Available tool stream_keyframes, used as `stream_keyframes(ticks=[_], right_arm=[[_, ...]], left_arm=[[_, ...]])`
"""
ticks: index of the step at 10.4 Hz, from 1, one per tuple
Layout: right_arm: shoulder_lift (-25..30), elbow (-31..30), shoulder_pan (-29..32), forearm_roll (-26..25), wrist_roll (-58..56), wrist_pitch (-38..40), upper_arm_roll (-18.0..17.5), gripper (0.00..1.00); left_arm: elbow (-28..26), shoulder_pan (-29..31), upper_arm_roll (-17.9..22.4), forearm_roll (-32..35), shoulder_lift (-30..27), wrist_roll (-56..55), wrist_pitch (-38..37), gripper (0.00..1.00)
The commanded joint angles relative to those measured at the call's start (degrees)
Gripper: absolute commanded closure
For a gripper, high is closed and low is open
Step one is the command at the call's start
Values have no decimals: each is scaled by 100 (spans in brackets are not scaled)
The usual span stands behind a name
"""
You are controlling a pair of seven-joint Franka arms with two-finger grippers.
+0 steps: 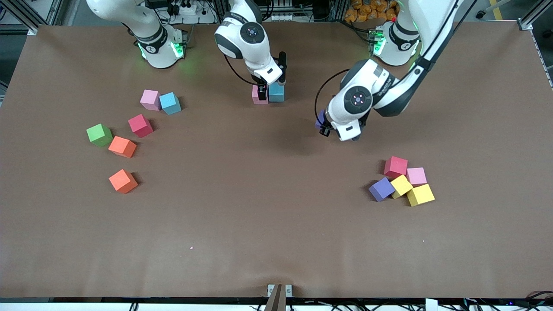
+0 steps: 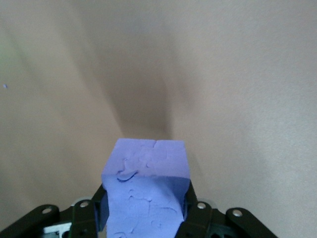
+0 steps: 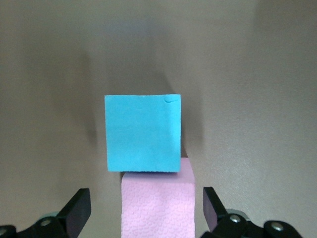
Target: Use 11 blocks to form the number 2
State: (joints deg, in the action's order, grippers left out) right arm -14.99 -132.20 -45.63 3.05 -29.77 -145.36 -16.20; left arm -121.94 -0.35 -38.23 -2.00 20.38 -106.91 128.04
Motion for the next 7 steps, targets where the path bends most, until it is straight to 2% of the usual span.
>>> stream_keyframes(ticks=[1,5,7], right_arm=[[442,-87,282,-120,85,436,-94,0],[1146,-87,1457,-120,-424,1526,-67,0],[1340,-78,2326,-137,-704,1835,-59,0]], left_arm=[[-505,52,-228,-160,-263,-600,710,41],[-884,17,-667,-151,-254,-1409,1433,43],[-1049,-175,-791,-151,-262,-1902,1705,43]])
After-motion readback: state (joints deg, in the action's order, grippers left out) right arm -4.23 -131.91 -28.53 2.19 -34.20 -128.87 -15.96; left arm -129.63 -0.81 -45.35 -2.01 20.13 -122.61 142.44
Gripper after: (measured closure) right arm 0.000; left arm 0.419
